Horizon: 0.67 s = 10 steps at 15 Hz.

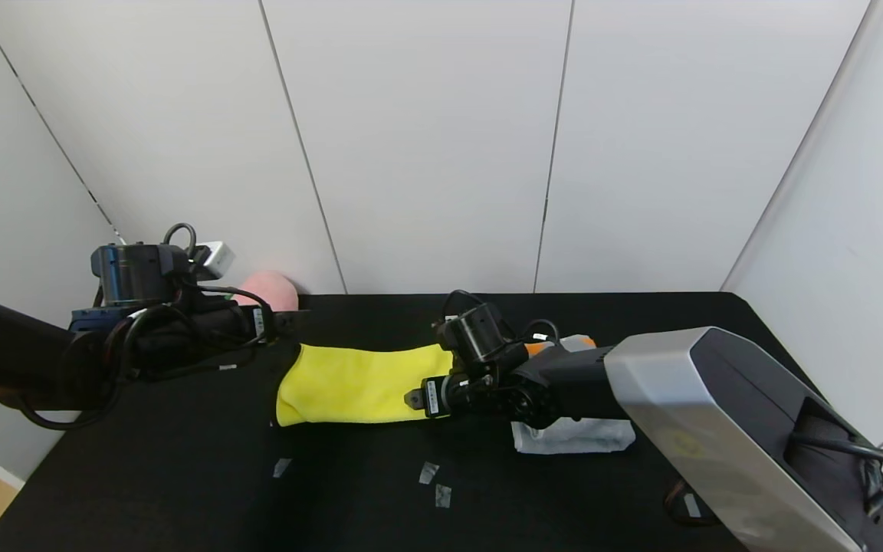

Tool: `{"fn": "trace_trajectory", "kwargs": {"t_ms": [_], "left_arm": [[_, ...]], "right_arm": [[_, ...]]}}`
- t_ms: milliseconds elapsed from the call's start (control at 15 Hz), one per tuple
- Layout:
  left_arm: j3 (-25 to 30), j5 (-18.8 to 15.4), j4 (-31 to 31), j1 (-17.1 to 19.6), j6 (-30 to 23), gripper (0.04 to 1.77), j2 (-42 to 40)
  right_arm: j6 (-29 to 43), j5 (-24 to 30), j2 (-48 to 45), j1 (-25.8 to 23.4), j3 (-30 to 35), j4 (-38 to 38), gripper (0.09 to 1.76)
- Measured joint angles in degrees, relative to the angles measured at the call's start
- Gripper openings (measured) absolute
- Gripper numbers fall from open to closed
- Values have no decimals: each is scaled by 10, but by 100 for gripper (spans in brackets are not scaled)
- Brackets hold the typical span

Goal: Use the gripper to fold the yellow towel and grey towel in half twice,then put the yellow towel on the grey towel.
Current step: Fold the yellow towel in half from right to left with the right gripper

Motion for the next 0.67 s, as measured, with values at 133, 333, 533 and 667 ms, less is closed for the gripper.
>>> {"fn": "trace_trajectory", "kwargs": {"t_ms": [133,333,533,667], "left_arm": [[0,0,0,-1,0,170,0],[0,0,0,-1,0,171,0],[0,0,0,0,0,171,0],[0,0,0,0,0,171,0]], "right_arm": [[0,0,2,1,0,0,170],[0,0,7,1,0,-3,118],[1,0,10,3,0,-3,83],[1,0,11,4,0,-2,31]]}}
